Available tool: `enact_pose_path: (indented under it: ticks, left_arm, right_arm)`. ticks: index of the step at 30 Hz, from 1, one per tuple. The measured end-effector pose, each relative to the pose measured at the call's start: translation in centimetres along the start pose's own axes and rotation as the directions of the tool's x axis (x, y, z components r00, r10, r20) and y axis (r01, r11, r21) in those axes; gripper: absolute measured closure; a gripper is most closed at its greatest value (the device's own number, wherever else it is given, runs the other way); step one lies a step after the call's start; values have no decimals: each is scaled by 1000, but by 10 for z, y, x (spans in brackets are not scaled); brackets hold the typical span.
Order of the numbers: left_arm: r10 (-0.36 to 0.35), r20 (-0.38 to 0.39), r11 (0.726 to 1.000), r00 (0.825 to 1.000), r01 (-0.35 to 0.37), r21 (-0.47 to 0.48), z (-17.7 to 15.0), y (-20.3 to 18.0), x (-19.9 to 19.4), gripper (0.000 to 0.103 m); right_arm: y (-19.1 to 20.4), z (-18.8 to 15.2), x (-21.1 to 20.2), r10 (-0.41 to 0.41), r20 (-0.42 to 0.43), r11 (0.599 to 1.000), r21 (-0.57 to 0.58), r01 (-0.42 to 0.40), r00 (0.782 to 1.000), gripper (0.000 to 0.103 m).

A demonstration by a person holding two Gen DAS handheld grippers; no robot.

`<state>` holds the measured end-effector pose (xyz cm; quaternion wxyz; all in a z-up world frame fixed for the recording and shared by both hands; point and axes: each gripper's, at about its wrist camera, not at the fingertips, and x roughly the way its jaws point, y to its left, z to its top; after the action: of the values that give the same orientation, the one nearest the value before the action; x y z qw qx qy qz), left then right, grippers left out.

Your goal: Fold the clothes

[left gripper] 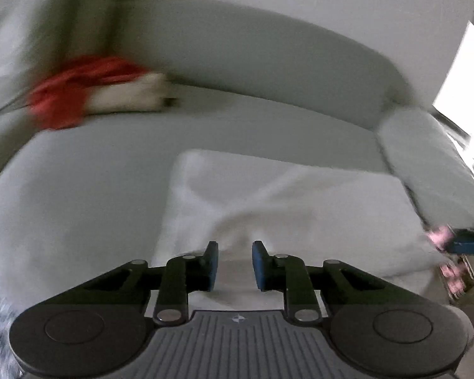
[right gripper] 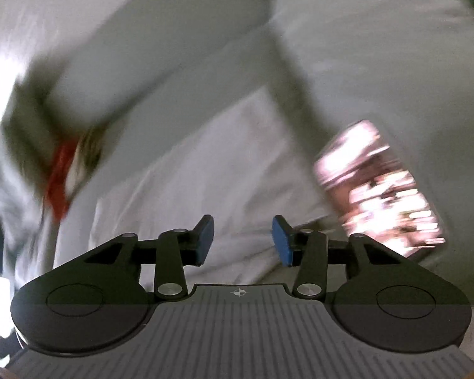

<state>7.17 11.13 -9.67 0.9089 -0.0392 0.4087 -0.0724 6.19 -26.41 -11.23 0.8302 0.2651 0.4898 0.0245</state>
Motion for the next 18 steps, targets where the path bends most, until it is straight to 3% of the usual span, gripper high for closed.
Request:
enact_pose_path:
  ticks: [2, 6, 8, 11, 13, 18]
  left_arm:
    - [21, -46, 997, 999, -18, 75, 12, -16, 31, 76]
    - [21, -128, 994, 992, -6, 113, 22, -23, 73, 78]
    - [-21, -212, 990, 977, 50, 132, 14, -21, 70, 91]
    - [-90, -319, 978, 944, 144, 151, -5, -16, 50, 93]
    - [-142, -323, 969, 936, 198, 146, -23, -9, 14, 92]
    - [-121, -185, 991, 975, 131, 39, -44, 19, -38, 76]
  right_arm:
    - [16, 8, 26, -34, -37, 998, -49, 32, 999, 75]
    - [24, 23, 58, -119, -69, 991, -64, 115, 990, 75]
    - [20, 22, 68, -133, -152, 990, -63, 125, 979, 74]
    - [16, 4, 56, -119, -254, 989, -113, 93, 960, 74]
    - [13, -10, 31, -90, -297, 990, -135, 51, 951, 70]
    - [-2, -27, -31, 9, -205, 995, -93, -29, 979, 56]
